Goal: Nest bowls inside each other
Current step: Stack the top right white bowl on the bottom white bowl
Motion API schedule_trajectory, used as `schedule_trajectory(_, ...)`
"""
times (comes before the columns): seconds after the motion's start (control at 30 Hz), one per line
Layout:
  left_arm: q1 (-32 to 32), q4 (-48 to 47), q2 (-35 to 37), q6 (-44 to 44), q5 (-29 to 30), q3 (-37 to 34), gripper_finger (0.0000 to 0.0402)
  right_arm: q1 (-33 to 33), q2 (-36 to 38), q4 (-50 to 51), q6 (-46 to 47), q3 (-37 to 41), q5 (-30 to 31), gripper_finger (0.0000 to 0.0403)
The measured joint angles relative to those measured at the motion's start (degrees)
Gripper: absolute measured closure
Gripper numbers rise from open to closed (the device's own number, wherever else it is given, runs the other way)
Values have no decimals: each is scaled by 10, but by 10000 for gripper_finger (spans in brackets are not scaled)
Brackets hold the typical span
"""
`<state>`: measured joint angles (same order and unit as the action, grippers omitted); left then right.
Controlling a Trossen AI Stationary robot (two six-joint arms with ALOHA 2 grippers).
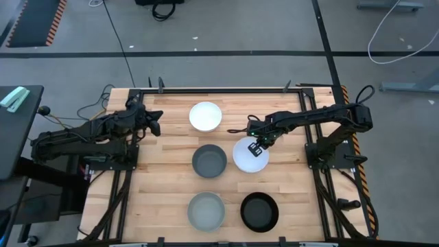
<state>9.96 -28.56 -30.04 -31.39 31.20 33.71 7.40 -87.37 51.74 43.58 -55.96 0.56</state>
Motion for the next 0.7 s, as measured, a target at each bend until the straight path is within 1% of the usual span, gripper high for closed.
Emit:
schedule_trajectory(0.27, 0, 0, 0, 0, 0, 0, 375, 0, 0, 19, 2, 0, -8, 398)
schedule_trajectory(0.37, 0, 0, 0, 0, 0, 0, 377, 0, 0, 18, 9, 0, -25, 391)
schedule_trajectory(0.57, 0, 0, 0, -2, 0, 0, 385, -1, 0, 18, 17, -1, -47, 358)
schedule_trajectory(0.7, 0, 0, 0, -9, -1, 0, 381, -1, 0, 18, 17, -1, -51, 335)
